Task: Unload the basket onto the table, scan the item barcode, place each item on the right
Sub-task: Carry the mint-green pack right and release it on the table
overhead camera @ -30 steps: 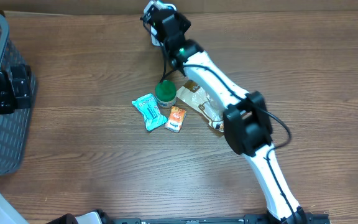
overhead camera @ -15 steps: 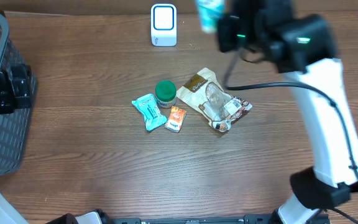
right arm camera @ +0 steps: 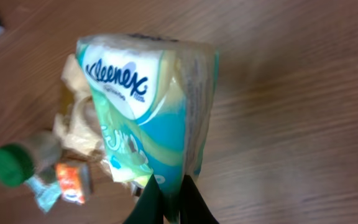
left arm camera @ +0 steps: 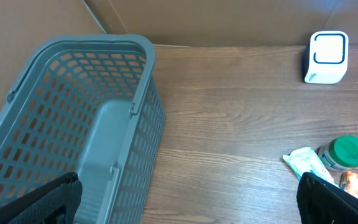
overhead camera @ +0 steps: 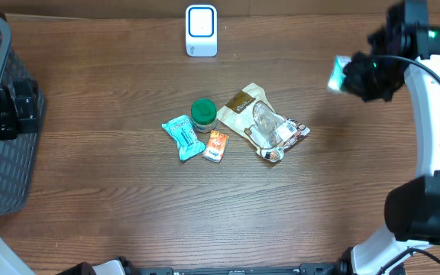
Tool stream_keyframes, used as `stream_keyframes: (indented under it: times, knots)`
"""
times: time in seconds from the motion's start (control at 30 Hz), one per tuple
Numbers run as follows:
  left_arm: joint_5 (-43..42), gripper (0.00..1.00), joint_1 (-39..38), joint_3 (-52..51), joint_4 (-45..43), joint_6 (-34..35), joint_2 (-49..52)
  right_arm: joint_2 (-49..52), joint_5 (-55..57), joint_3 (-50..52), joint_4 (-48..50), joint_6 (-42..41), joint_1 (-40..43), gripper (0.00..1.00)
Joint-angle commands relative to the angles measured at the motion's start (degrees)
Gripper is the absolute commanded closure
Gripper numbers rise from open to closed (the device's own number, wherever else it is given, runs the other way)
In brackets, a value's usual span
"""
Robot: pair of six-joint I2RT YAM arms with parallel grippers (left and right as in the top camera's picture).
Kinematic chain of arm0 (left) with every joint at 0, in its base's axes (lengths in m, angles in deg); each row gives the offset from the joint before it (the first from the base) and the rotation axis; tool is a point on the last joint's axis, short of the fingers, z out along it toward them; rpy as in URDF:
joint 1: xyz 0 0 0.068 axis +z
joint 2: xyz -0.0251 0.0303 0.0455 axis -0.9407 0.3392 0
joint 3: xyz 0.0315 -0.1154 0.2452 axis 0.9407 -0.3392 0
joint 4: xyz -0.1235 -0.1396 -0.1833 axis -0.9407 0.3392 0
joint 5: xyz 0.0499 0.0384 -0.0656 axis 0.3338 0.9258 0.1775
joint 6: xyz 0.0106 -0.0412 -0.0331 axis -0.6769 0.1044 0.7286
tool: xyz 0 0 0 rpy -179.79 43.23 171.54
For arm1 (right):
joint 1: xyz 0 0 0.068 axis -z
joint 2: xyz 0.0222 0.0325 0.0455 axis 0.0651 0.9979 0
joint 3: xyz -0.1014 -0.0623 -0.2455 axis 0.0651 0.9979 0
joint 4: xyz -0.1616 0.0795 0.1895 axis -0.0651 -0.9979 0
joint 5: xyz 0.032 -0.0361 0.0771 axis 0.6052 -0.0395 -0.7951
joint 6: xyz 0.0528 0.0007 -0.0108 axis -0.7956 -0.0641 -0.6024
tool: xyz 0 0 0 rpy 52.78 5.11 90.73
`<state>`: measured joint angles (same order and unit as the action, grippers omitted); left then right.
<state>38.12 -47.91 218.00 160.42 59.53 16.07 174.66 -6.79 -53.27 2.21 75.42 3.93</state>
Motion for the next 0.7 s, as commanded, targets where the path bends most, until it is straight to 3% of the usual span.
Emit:
stream_keyframes:
  times: [0.0, 0.2, 0.47, 0.57, 0.63, 0.67]
  knots:
    - [-0.4, 0.01, 0.2, 0.1, -0.2, -0.9, 0.0, 0.2, -3.8, 10.4, 5.6, -0.3, 3.2, 0.96]
    - [-0.4, 0.01, 0.2, 0.1, -0.2, -0.9, 0.0, 0.2, -3.8, 22.4, 15.8, -1.9, 8.2, 0.96]
    - [-0.4, 0.01, 0.2, 0.1, -0.2, -0.9, 0.0, 0.2, -3.8, 28.5, 22.9, -4.6, 12.9, 0.94]
    - [-0.4, 0.0, 0.2, 0.1, -0.2, -0.9, 0.0, 0.2, -3.5, 28.9, 22.9, -4.6, 12.9, 0.65]
    - [-0.4, 0.01, 0.2, 0.1, -0.2, -0.9, 0.0, 0.2, -3.4, 28.8, 22.8, -4.6, 12.9, 0.53]
    - [-0.4, 0.01, 0.2, 0.1, -0.2, -0.9, 0.0, 0.2, -3.4, 28.6, 22.4, -4.6, 12.9, 0.51]
